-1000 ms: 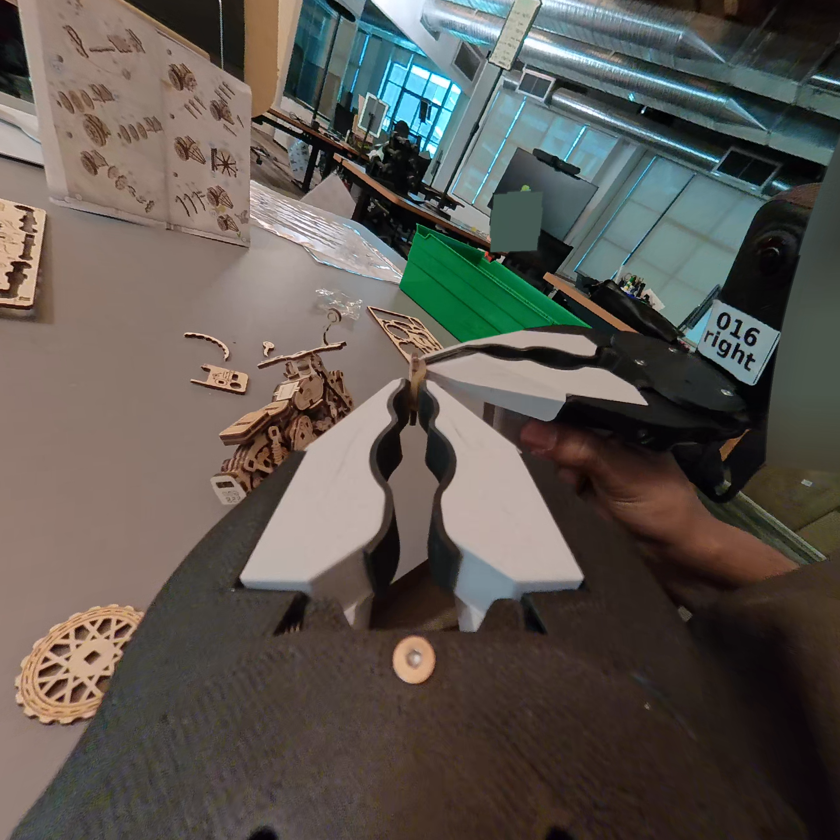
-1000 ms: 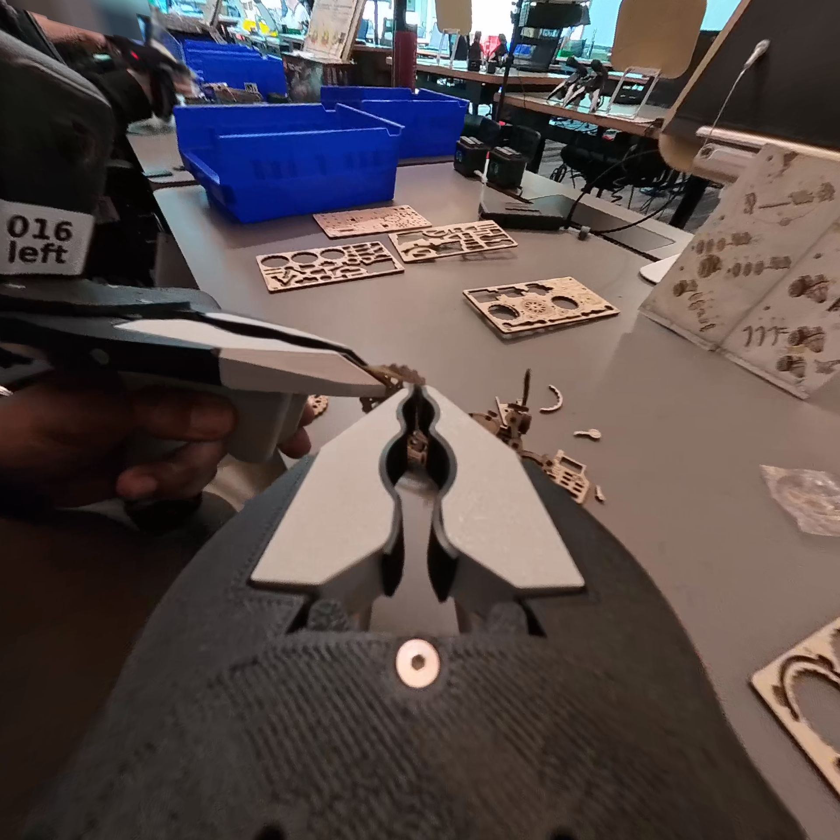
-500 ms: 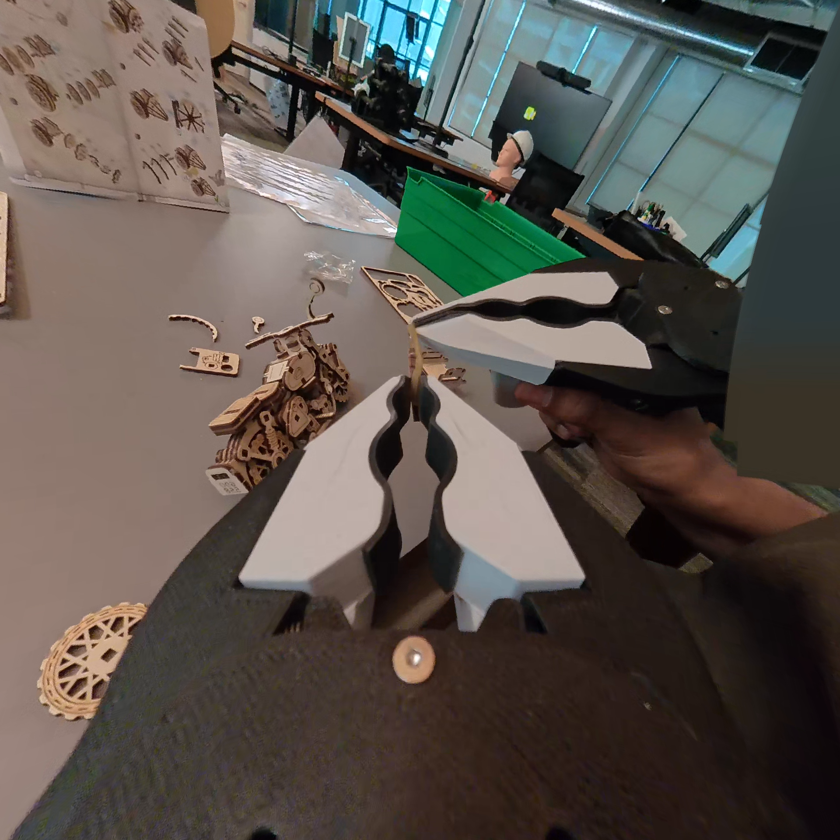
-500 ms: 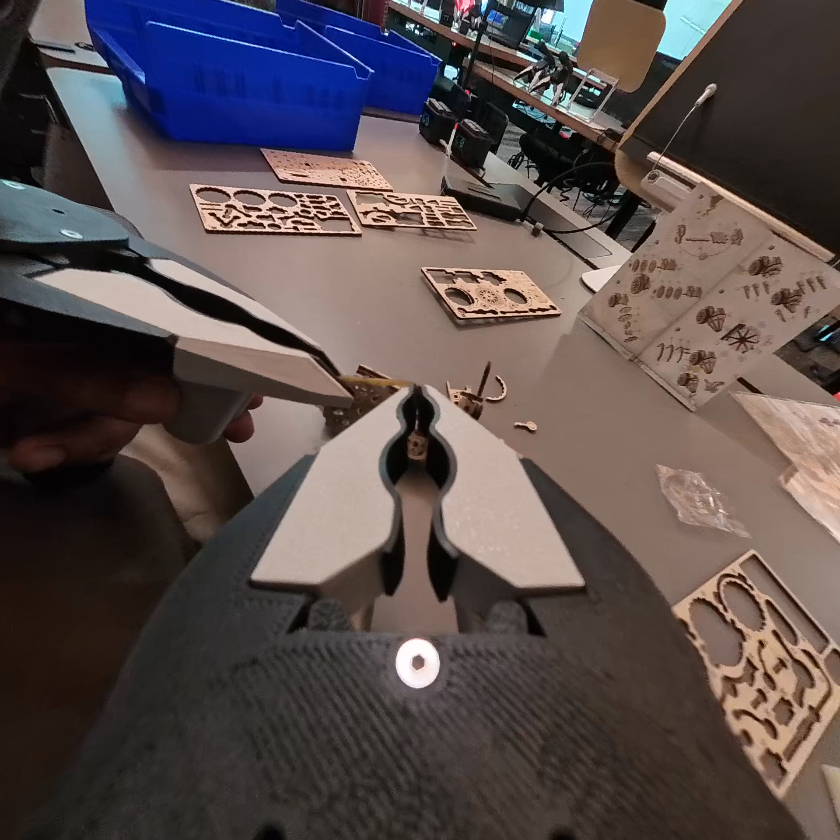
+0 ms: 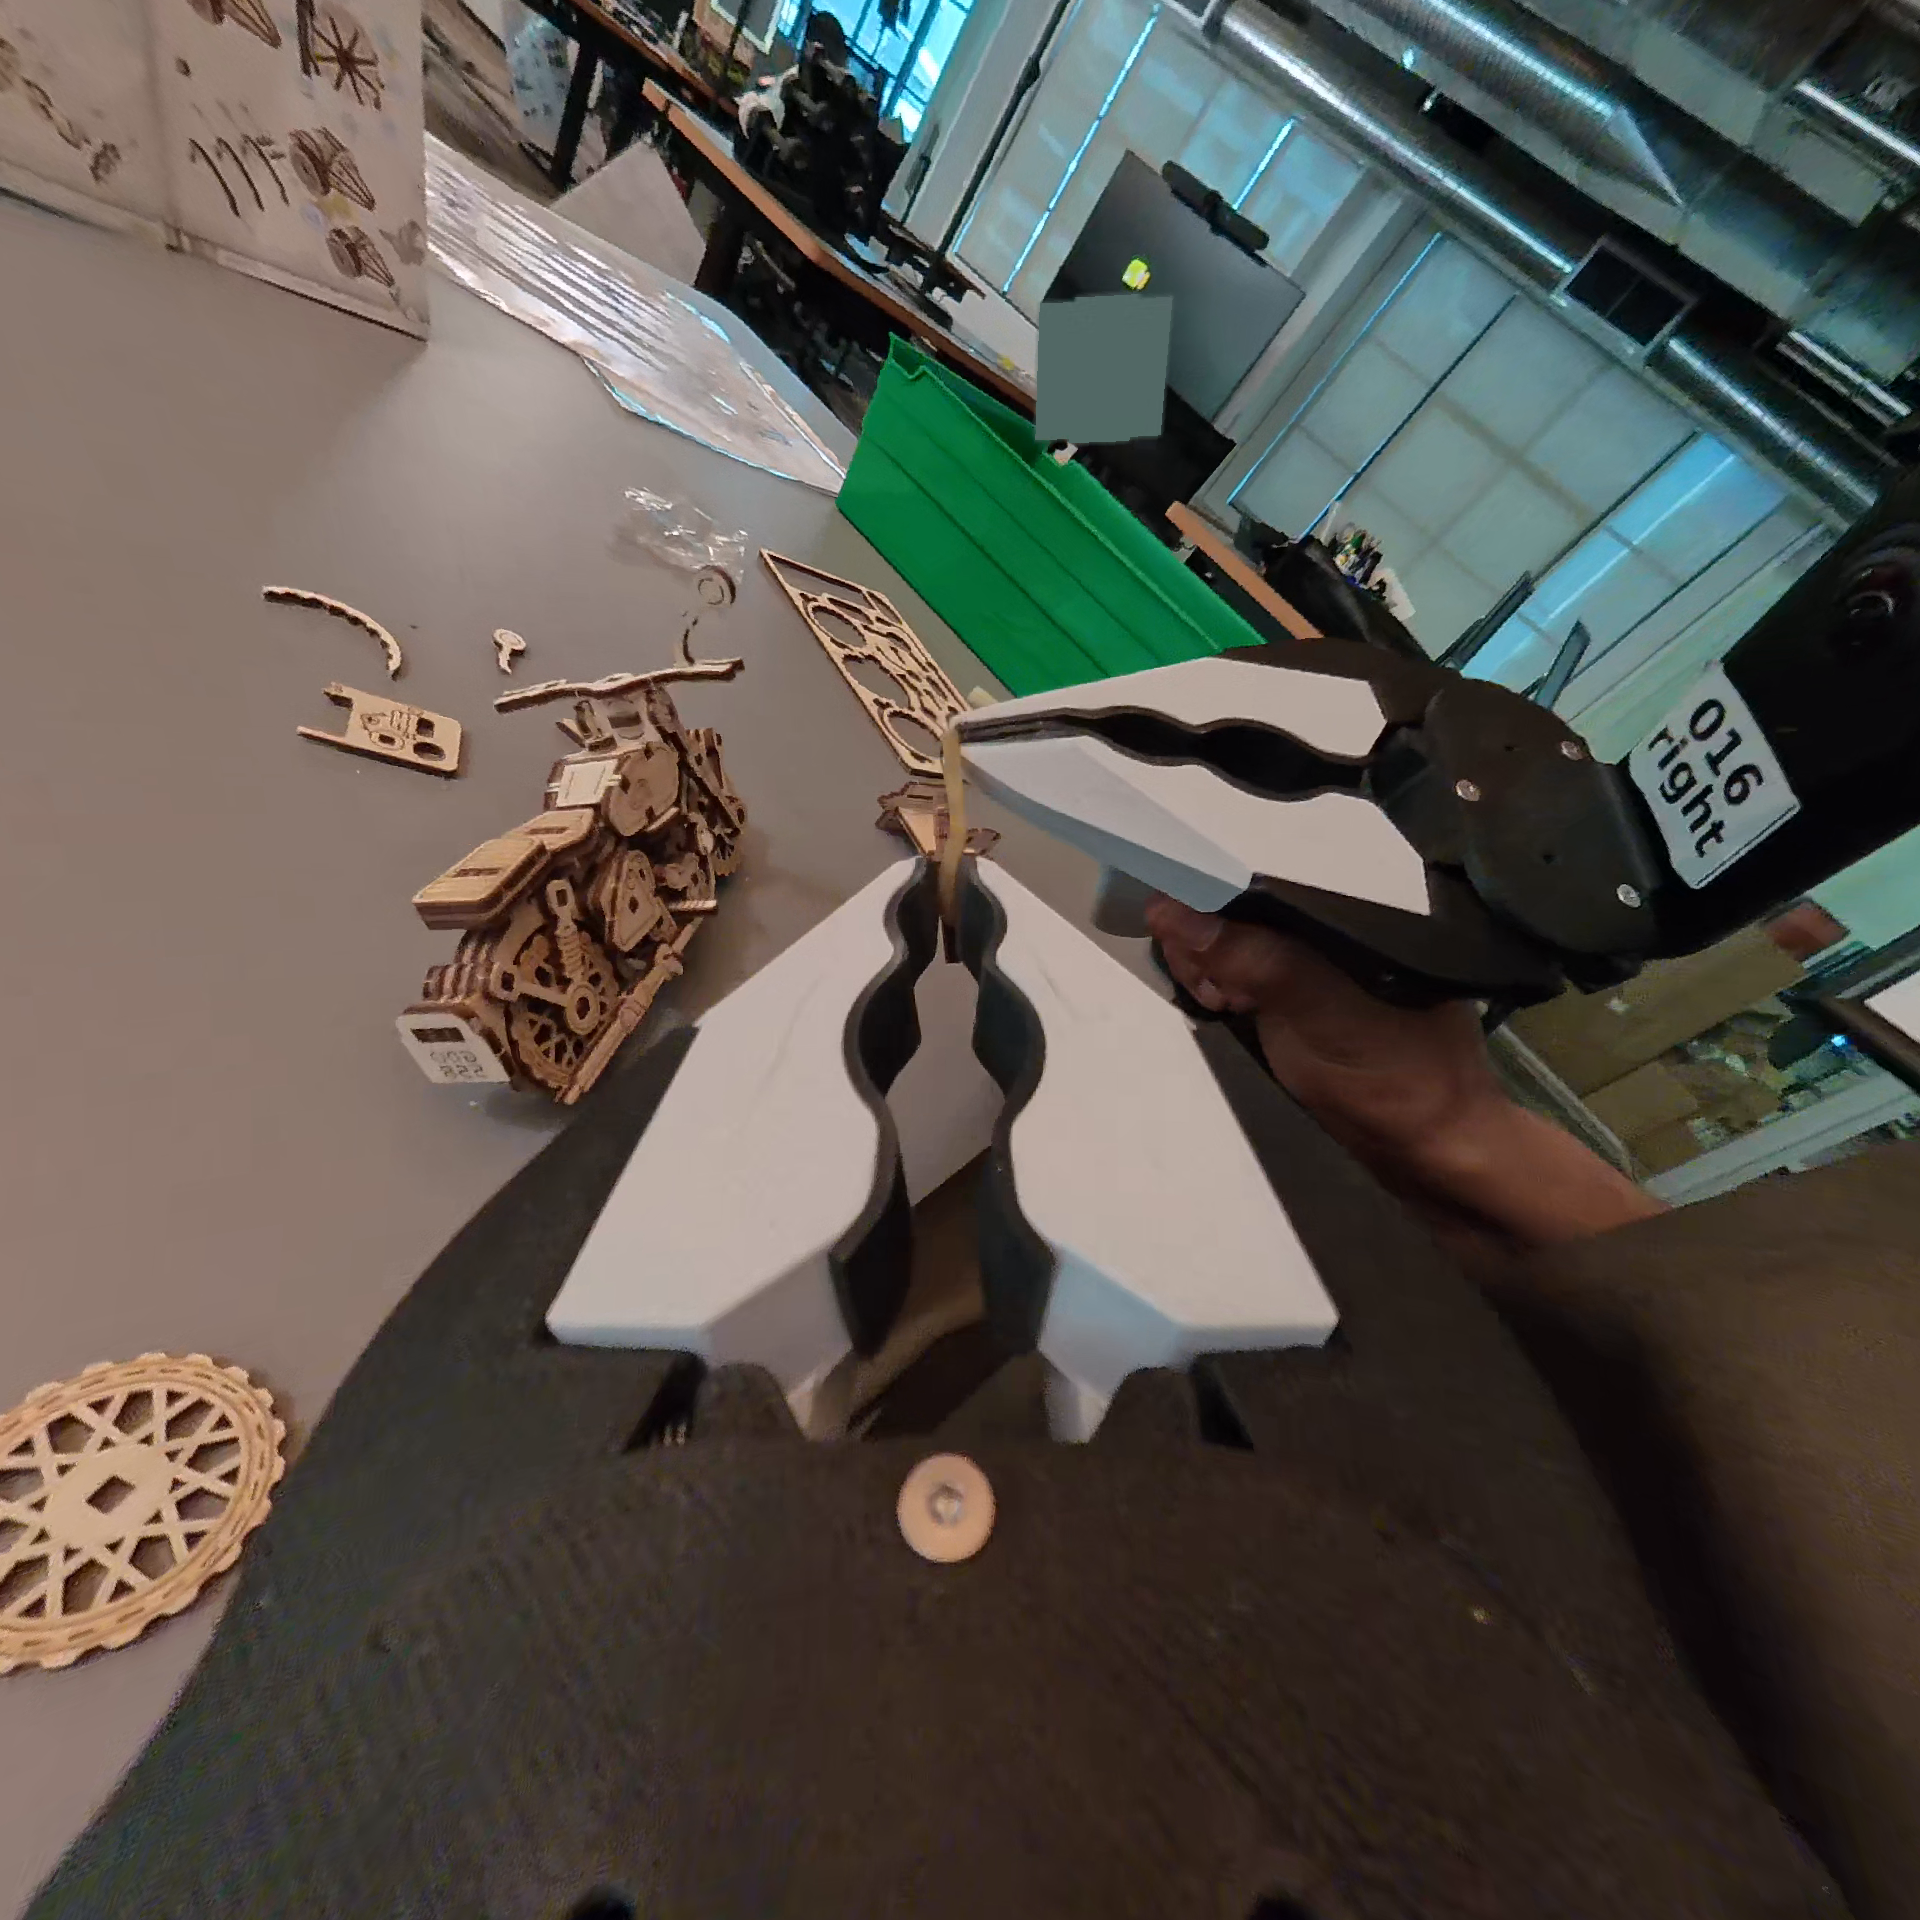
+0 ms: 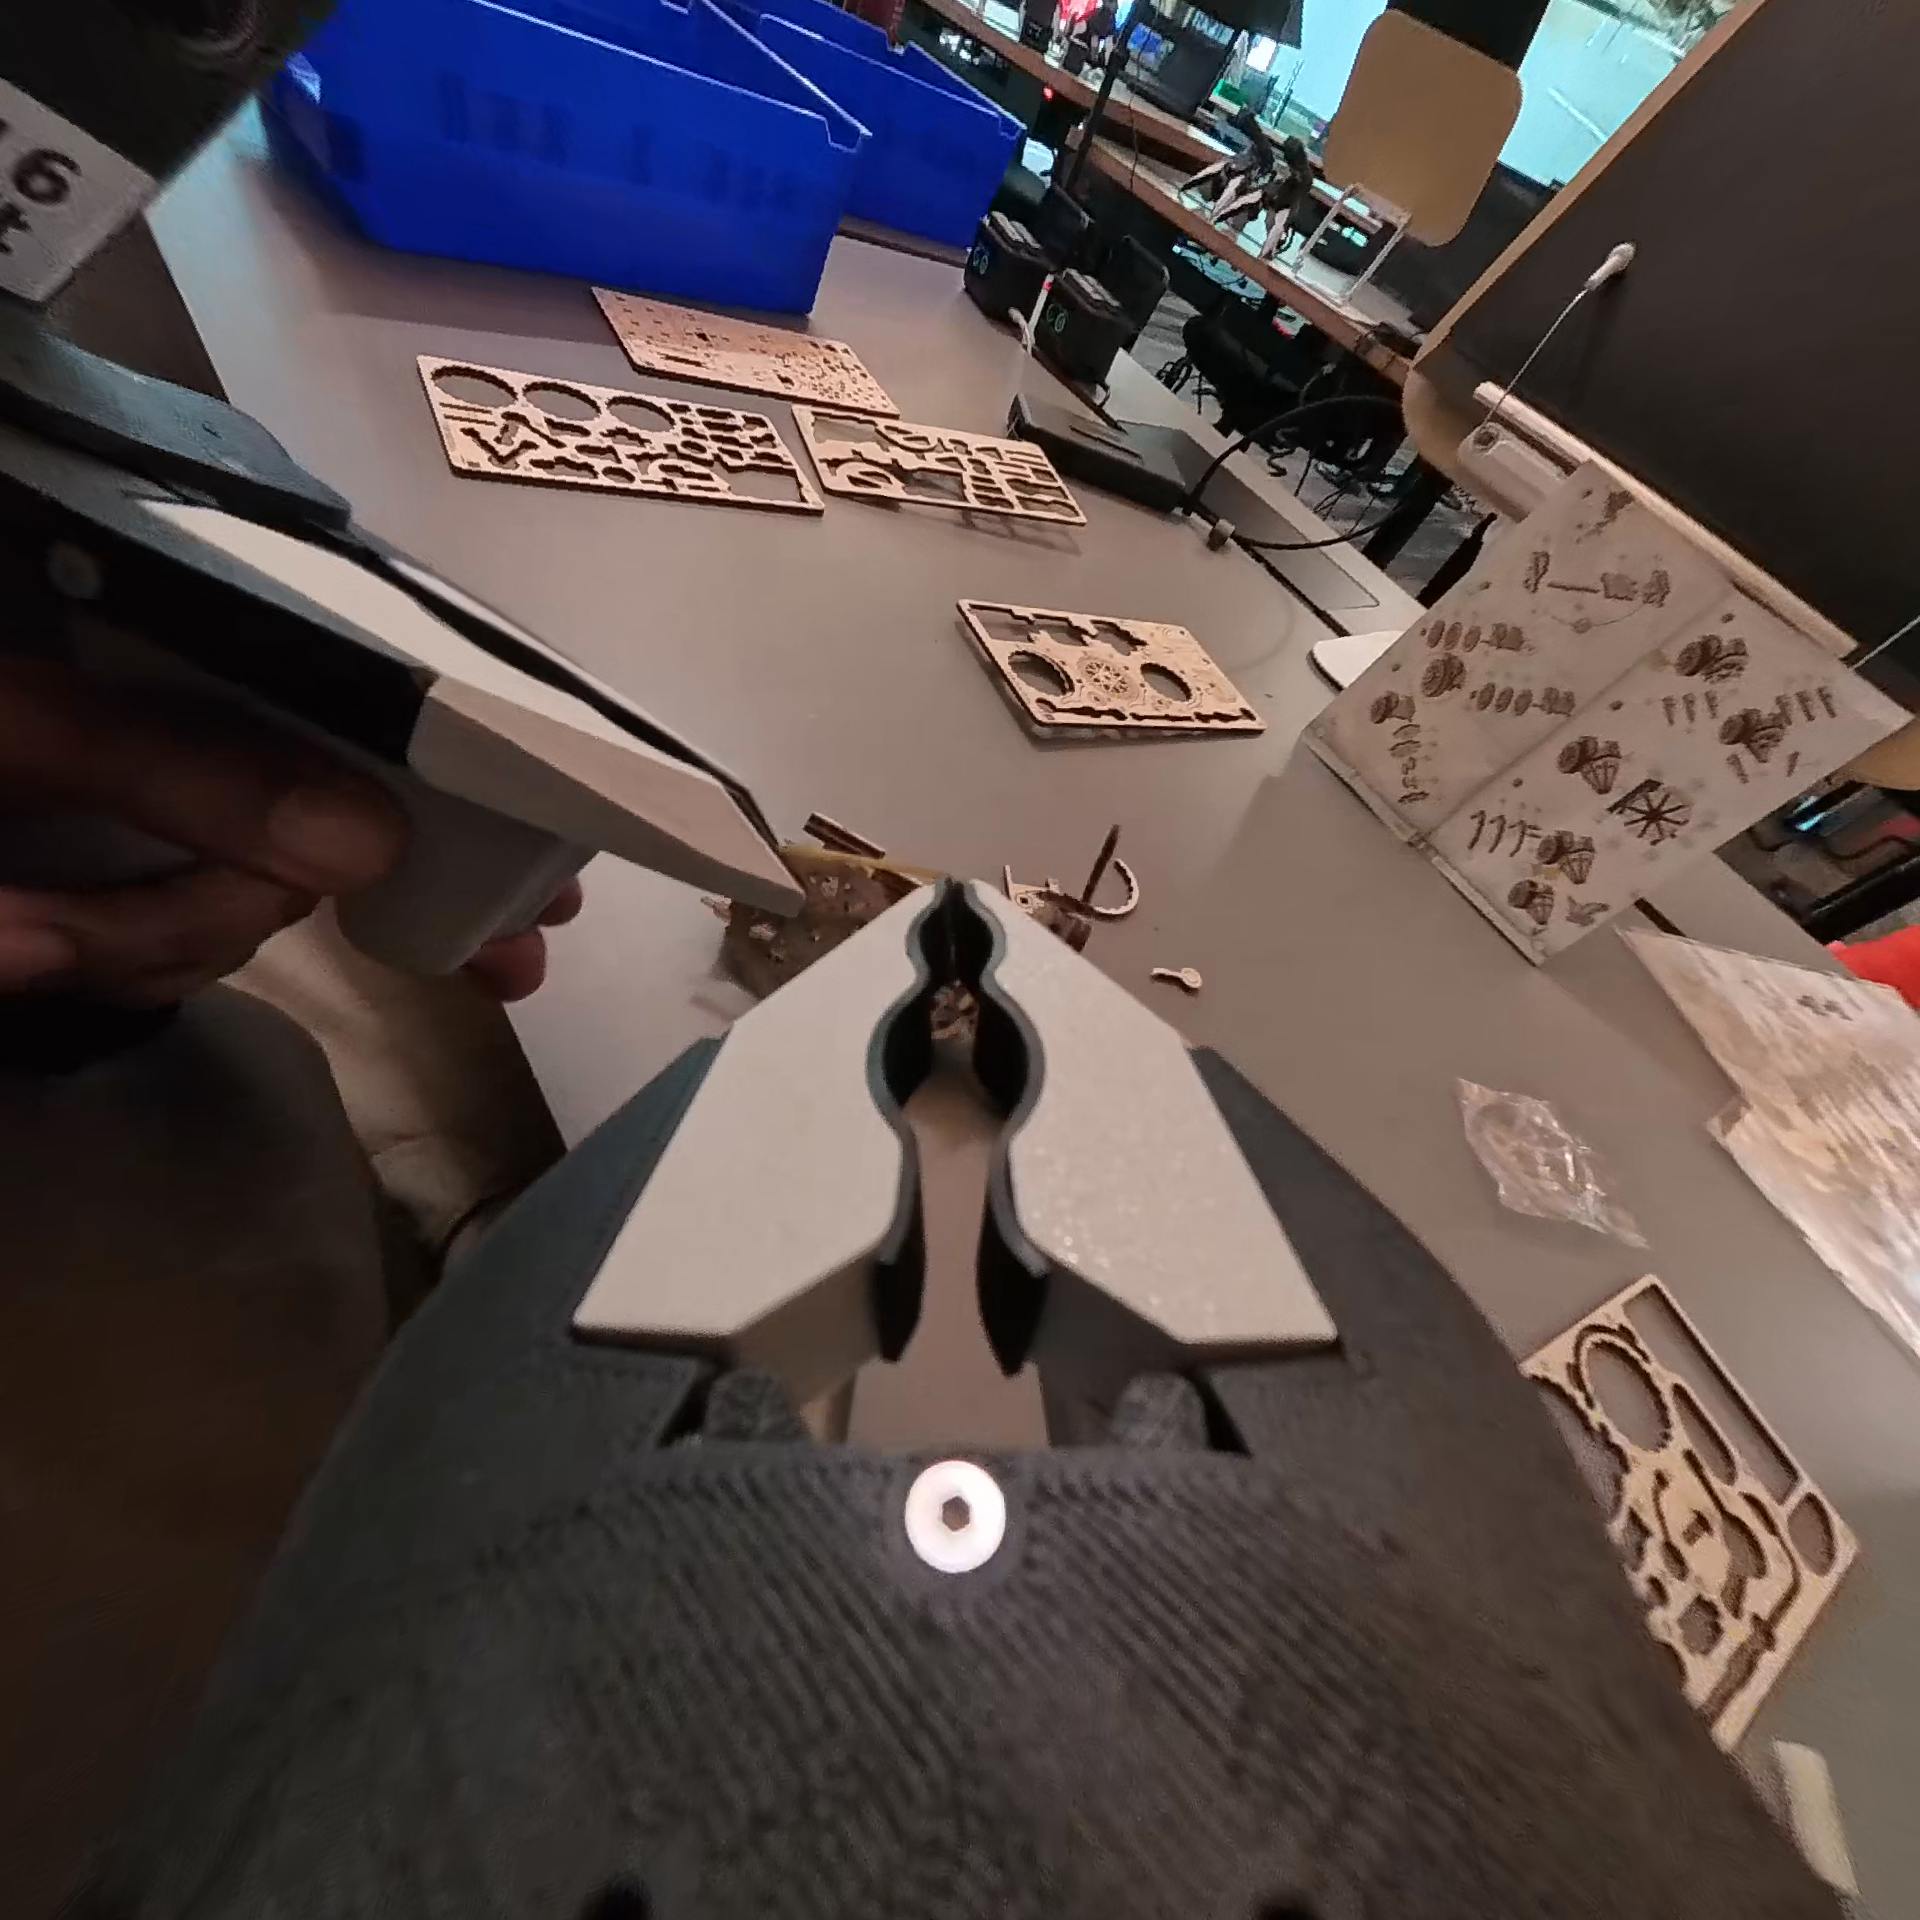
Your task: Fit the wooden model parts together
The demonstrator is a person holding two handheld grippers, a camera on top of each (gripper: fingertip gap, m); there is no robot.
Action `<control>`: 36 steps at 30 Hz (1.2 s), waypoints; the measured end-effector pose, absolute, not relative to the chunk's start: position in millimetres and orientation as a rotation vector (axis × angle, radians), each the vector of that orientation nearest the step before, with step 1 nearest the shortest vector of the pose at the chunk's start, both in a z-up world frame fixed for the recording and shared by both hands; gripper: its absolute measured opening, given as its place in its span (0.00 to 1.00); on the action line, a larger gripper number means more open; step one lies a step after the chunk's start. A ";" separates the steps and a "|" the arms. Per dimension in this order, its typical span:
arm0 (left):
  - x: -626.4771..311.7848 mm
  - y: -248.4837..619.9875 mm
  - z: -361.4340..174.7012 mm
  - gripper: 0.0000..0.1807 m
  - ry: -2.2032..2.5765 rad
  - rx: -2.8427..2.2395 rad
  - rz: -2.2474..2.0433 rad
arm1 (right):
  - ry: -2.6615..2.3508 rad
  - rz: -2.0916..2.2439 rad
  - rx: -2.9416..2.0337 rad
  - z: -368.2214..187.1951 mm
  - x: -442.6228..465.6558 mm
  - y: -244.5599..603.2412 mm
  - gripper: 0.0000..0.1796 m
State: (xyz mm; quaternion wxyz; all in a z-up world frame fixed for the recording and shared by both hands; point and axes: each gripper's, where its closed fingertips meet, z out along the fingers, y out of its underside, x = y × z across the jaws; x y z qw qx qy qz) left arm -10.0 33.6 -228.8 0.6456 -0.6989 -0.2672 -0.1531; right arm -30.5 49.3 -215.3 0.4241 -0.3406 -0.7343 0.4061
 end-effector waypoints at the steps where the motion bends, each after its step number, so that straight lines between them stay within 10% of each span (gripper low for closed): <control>1: -10.5 33.1 -228.2 0.03 -0.610 -1.588 -0.347 | -1.840 1.008 -0.849 -215.8 -30.7 49.1 0.00; 36: -19.1 27.9 -220.9 0.02 -0.700 -1.422 -0.534 | -2.008 1.377 -1.146 -234.7 -17.3 42.8 0.00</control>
